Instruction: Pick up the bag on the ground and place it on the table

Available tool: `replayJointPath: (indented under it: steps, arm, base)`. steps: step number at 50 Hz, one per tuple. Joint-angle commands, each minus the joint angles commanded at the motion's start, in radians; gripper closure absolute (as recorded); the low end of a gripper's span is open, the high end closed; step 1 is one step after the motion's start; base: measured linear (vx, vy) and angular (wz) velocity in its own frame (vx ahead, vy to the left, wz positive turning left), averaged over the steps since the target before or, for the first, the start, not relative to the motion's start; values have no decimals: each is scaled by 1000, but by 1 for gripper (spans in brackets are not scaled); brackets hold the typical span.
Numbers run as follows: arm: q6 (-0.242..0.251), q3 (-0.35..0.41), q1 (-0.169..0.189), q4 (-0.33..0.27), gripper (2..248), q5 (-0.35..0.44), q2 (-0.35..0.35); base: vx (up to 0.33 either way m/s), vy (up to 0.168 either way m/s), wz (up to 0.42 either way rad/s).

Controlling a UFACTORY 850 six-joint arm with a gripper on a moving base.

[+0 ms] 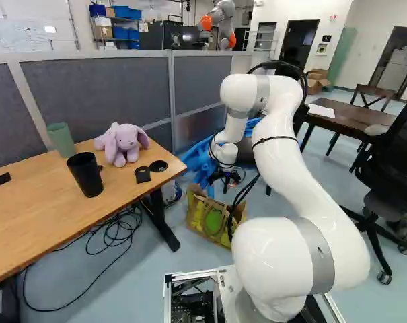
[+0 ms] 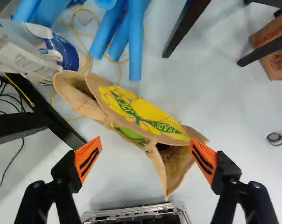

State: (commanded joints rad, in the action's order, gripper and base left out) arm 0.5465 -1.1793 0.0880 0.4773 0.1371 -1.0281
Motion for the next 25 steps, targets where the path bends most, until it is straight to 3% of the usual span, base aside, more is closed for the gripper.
replayJointPath:
  steps: [25]
  arm:
    - [263,-66,0,0,3,0,-91]
  base:
    - [0,0,0]
